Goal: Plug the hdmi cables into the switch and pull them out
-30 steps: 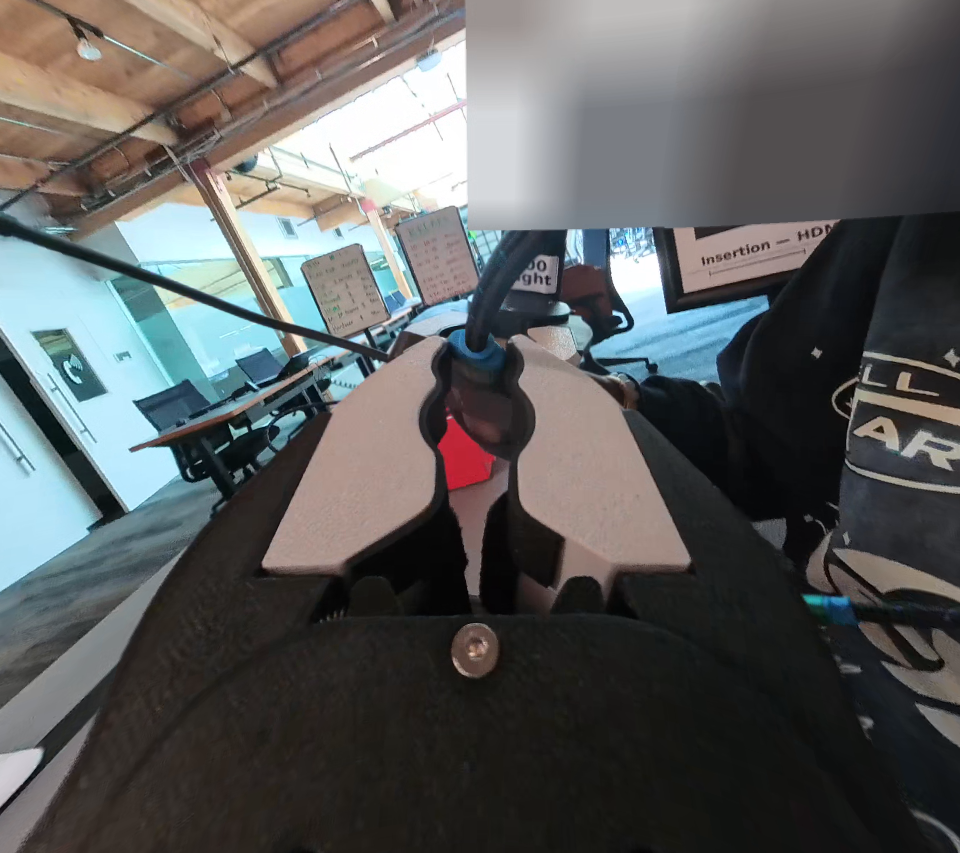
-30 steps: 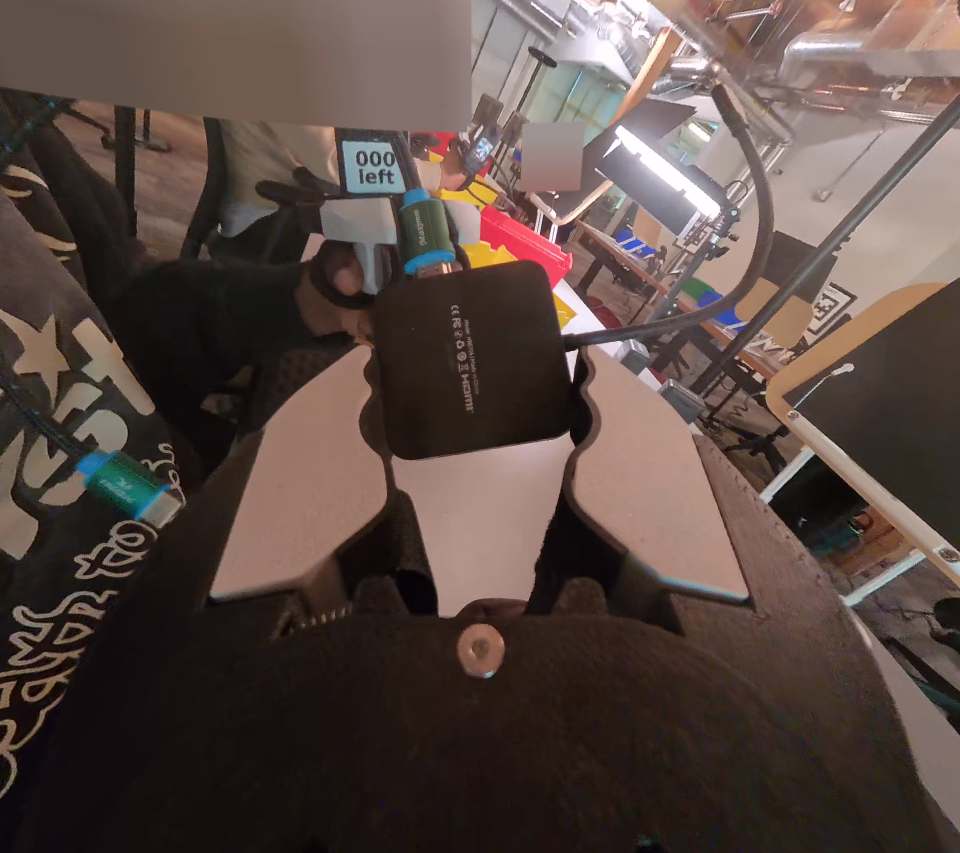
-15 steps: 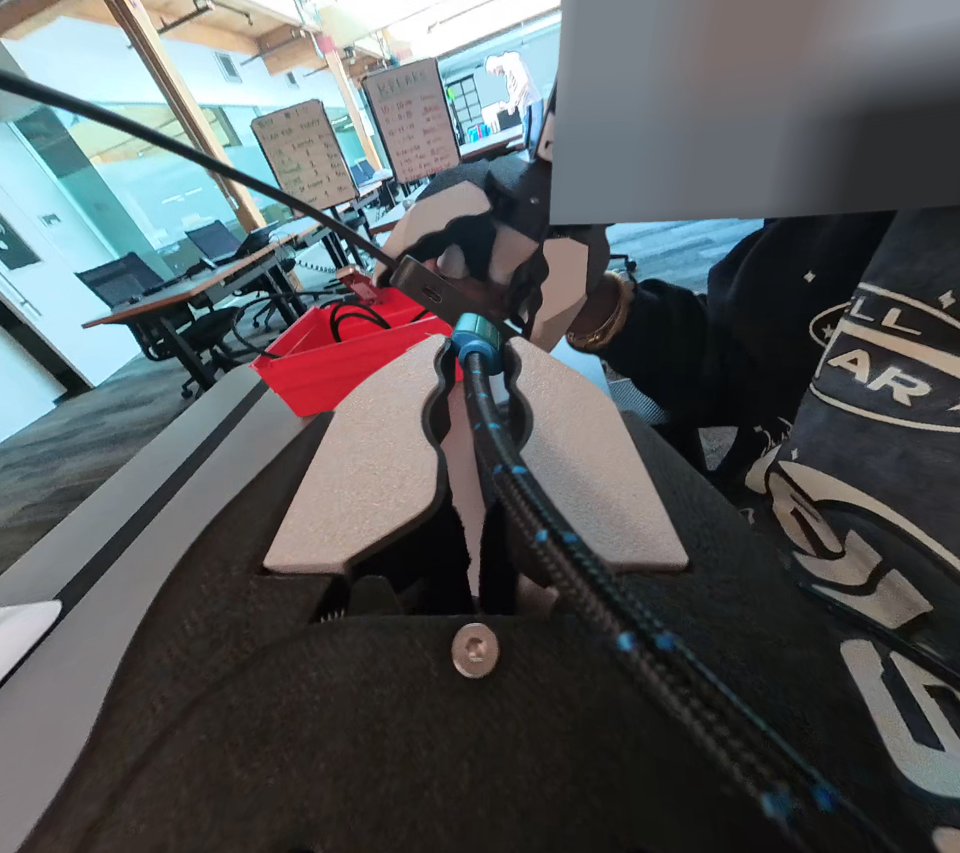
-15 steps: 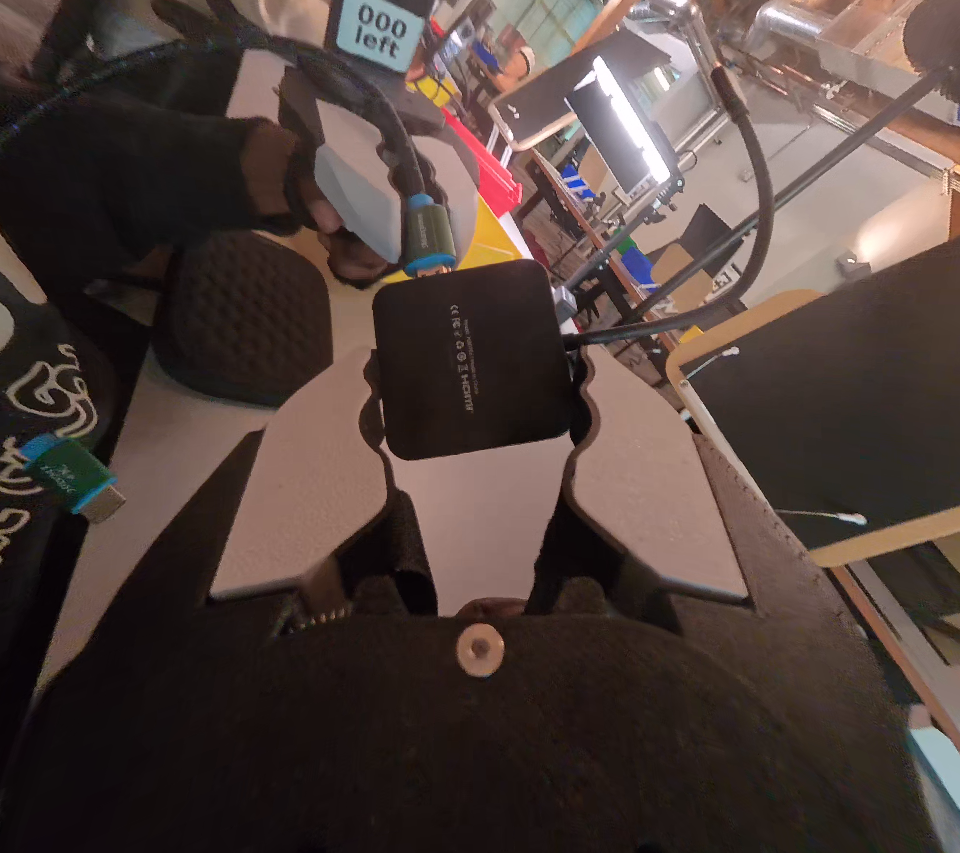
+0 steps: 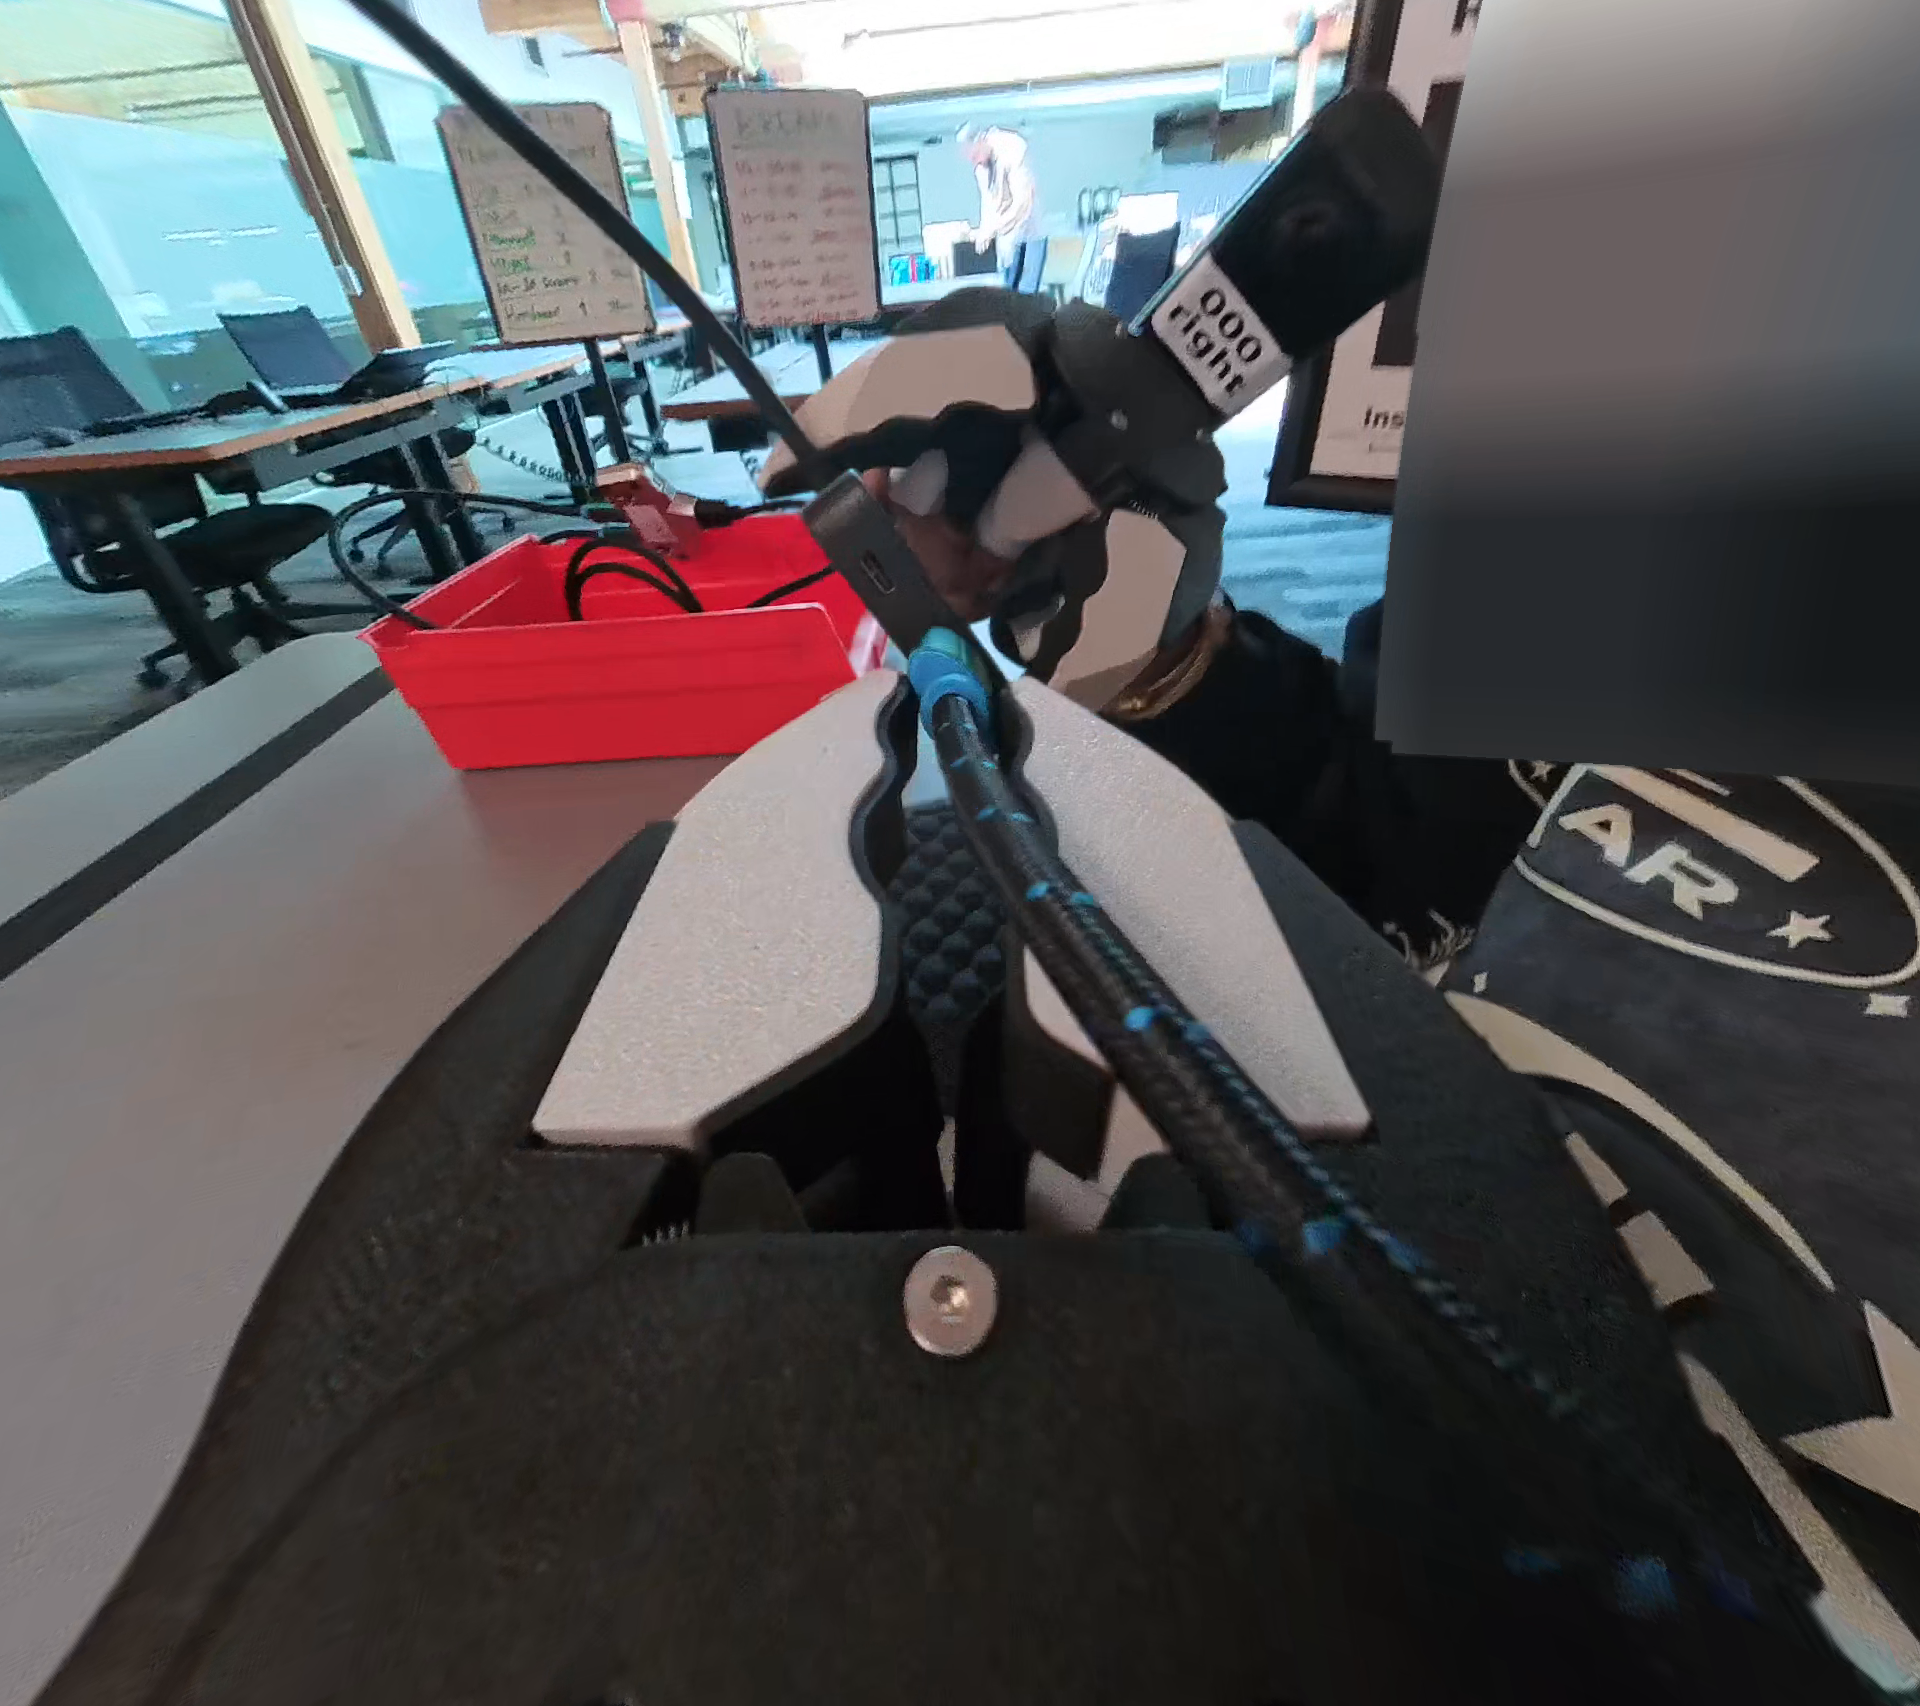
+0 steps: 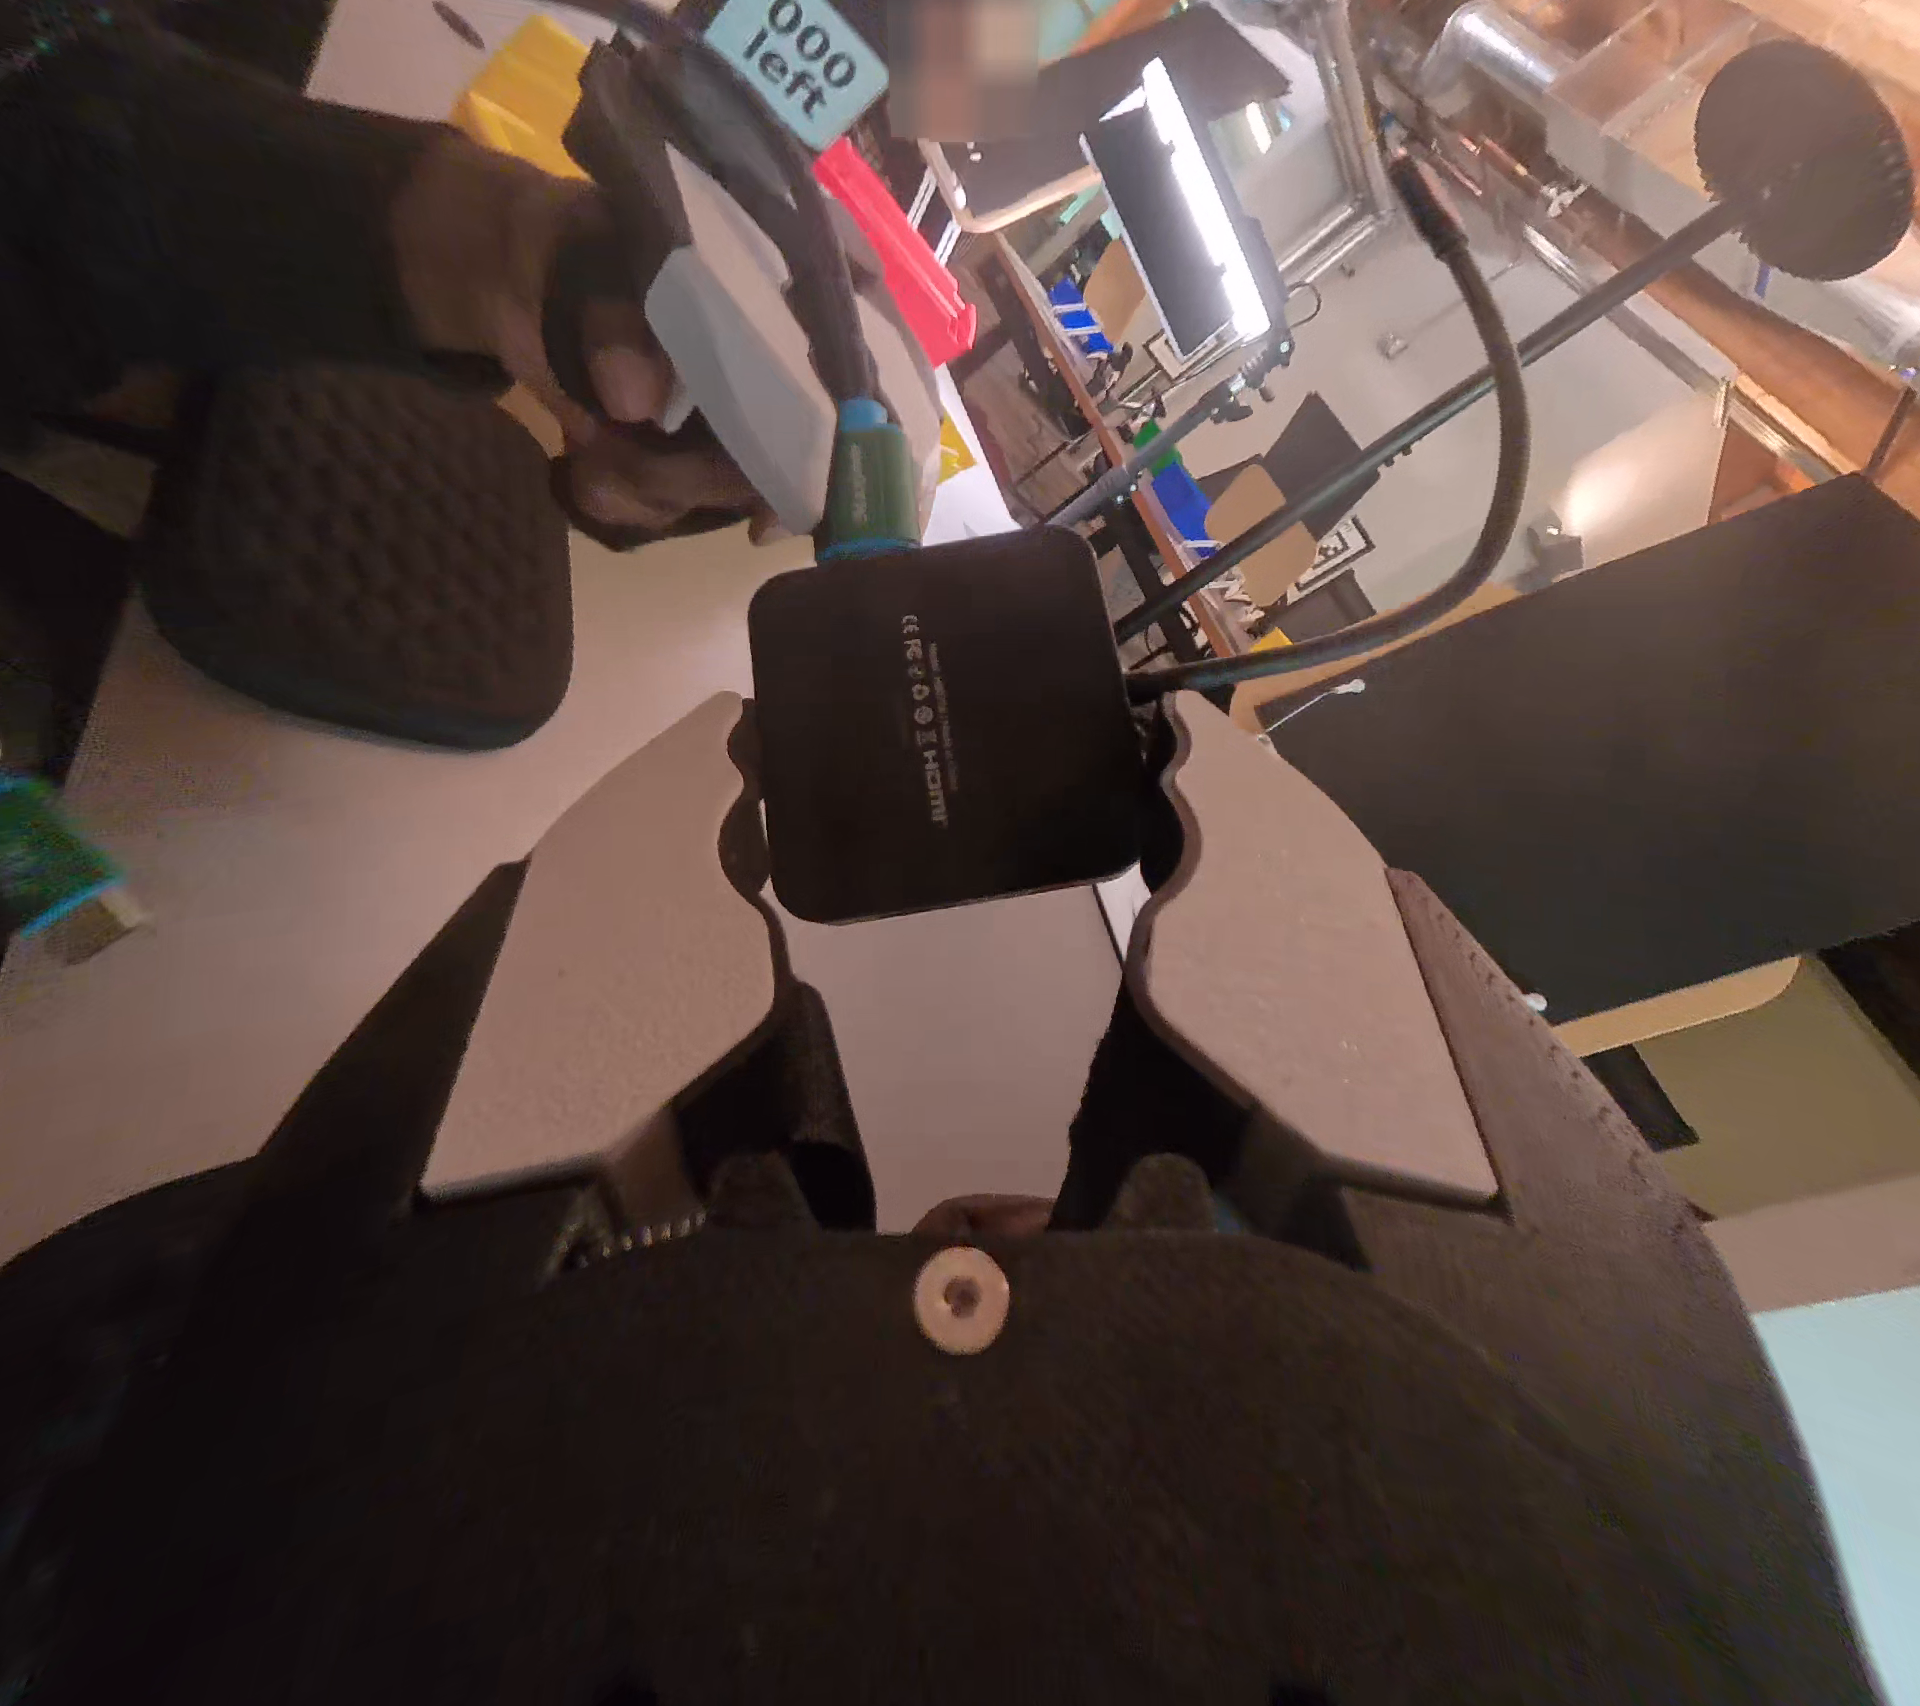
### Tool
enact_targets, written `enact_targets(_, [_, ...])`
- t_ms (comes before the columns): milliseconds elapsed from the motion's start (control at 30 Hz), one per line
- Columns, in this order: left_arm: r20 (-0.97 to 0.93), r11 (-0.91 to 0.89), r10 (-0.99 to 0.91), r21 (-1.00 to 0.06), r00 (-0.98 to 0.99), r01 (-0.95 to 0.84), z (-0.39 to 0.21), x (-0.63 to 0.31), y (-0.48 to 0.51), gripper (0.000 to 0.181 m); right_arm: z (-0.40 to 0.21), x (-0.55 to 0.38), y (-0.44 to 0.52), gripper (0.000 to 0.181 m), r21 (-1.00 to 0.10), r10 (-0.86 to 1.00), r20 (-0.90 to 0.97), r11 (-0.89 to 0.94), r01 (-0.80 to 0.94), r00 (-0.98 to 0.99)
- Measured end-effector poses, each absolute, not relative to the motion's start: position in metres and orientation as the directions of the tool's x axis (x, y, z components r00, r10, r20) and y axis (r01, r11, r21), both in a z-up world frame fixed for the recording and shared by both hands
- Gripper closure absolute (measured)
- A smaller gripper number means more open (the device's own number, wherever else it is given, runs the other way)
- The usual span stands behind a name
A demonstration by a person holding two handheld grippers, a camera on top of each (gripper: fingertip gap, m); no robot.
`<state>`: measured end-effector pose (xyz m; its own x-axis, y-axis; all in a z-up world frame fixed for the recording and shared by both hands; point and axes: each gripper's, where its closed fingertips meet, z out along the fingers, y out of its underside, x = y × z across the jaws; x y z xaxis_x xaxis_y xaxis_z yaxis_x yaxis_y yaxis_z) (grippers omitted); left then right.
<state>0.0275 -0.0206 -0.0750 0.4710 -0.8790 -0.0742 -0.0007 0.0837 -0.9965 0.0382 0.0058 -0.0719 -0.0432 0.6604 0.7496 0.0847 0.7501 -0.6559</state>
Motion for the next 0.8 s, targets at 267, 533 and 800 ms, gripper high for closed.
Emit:
enact_targets(267, [-0.11,0.122,-0.841,-0.992,0.53,-0.012,-0.071,0.031,-0.017,0.167,-0.062,0.039,0.006,0.109,-0.662,0.662,0.749,0.748,0.054,0.023])
enact_targets(533, [-0.113,0.106,-0.825,-0.993,0.553,-0.045,-0.075,0.027,-0.013,0.168,-0.065,0.034,0.01,0.109,-0.655,0.654,0.756,0.753,0.064,0.038])
enact_targets(800, [-0.338,0.33,-0.652,-0.932,0.679,-0.147,-0.06,0.008,-0.001,0.141,-0.03,0.05,0.027,0.108,-0.675,0.65,0.727,0.736,0.056,0.223])
